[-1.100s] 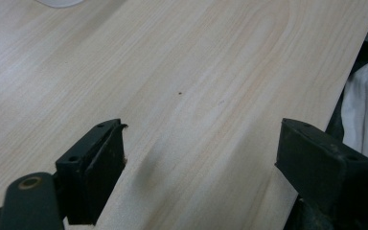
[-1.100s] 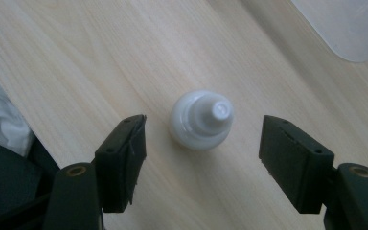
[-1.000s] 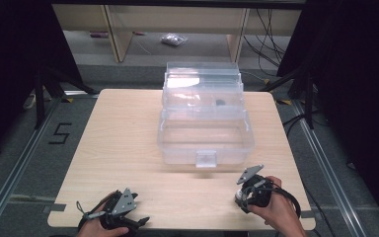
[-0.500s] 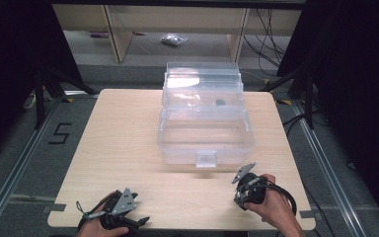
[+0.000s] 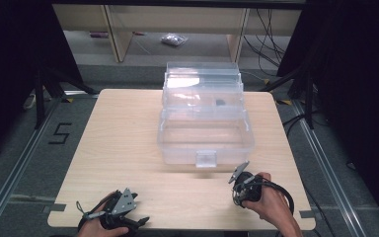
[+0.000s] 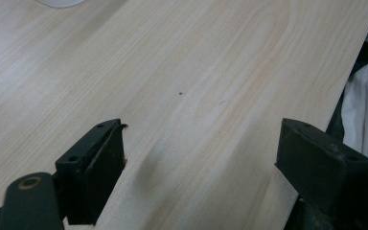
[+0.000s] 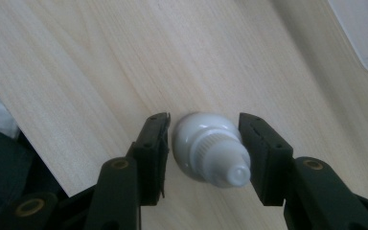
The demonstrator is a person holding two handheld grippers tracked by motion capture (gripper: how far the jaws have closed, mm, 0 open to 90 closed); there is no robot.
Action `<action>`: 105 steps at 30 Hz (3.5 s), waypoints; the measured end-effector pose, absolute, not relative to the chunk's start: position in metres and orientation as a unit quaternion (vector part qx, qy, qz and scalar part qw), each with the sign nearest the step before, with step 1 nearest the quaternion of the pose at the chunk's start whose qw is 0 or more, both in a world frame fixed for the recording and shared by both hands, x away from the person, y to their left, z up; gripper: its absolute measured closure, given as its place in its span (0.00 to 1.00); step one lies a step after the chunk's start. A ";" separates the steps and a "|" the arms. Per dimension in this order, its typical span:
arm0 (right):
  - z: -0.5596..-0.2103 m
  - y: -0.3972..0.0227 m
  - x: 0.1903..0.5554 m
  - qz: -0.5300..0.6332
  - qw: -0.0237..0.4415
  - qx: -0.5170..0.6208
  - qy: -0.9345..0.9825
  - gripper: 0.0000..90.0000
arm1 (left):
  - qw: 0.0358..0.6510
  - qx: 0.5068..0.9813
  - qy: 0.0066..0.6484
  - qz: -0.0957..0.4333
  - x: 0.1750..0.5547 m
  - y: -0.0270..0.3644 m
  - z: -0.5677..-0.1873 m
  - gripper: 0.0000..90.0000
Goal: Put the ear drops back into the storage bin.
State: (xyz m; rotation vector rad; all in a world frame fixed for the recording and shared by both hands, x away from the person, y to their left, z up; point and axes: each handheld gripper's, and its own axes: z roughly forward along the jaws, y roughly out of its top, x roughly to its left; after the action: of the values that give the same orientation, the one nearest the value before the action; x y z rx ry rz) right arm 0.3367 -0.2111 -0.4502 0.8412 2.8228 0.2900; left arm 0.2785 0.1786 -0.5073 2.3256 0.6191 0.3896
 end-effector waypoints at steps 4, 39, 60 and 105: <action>-0.452 -0.210 0.339 0.094 0.084 0.280 0.952 0.65 | 0.345 0.895 0.238 0.151 0.278 0.179 -0.507 0.18; -0.389 -0.202 0.370 0.093 0.082 0.257 0.959 0.67 | 0.346 0.895 0.240 0.149 0.278 0.179 -0.508 0.18; -0.341 -0.197 0.387 0.093 0.087 0.252 0.959 0.67 | 0.342 0.896 0.241 0.148 0.279 0.179 -0.509 0.18; -0.340 -0.202 0.488 0.069 0.067 0.330 0.939 0.67 | 0.343 0.897 0.240 0.145 0.279 0.179 -0.509 0.18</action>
State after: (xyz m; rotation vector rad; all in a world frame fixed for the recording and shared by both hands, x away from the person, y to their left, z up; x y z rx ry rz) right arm 0.4884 -0.2024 -0.3404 0.9936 2.8306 0.2074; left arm 0.2790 0.1787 -0.5091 2.3311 0.6229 0.3774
